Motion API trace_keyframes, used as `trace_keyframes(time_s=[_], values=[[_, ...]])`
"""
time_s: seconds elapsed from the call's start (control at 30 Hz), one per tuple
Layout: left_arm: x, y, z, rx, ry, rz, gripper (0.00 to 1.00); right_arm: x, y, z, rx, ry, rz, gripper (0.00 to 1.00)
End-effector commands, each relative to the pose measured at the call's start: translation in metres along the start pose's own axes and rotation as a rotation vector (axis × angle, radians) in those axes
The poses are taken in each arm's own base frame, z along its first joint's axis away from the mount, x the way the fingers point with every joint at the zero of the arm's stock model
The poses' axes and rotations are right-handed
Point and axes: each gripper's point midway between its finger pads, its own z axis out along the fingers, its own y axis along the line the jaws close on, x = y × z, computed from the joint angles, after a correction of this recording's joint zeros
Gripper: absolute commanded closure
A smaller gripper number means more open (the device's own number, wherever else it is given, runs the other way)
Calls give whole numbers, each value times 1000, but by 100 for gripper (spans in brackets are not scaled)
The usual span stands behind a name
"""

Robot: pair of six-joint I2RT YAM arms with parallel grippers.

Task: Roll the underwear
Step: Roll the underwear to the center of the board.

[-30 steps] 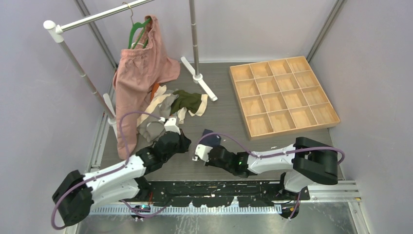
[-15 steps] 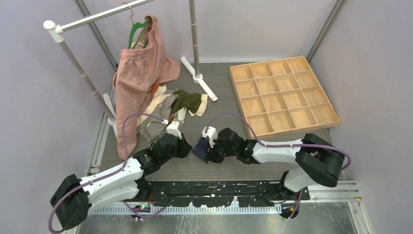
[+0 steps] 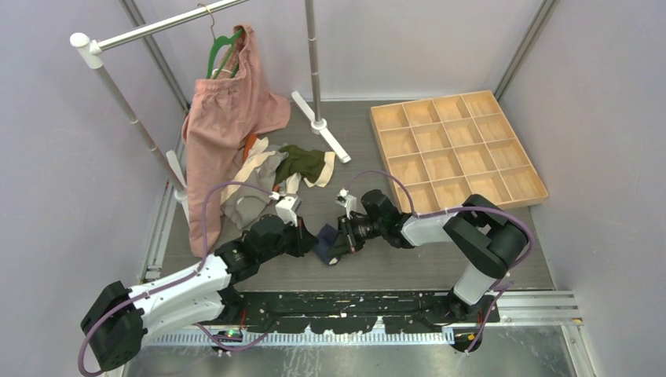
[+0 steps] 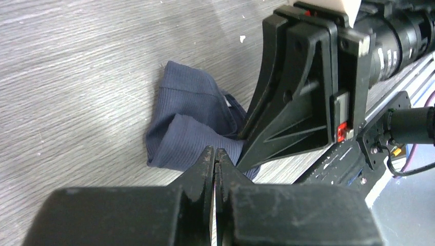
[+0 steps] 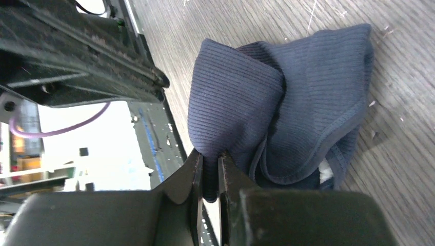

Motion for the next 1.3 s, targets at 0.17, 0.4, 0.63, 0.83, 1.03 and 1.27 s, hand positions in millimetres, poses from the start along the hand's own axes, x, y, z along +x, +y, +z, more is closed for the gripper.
trace_keyframes(time_s=[0.17, 0.4, 0.63, 0.83, 1.03, 1.27], values=[[-4, -7, 6, 39, -11, 30, 99, -17, -2, -11, -55, -1, 226, 99], [-16, -6, 19, 5, -42, 35, 99, -16, -20, -14, -3, 8, 315, 99], [-18, -8, 34, 10, -40, 35, 99, -17, -38, -19, 57, -2, 378, 94], [-18, -10, 42, 13, -30, 42, 99, -16, -46, -21, 93, 0, 397, 87], [-19, -11, 48, 16, -28, 40, 99, -14, -53, -21, 126, 11, 407, 83], [-7, -3, 62, -12, 15, 44, 99, -14, -60, -25, 176, 3, 410, 76]])
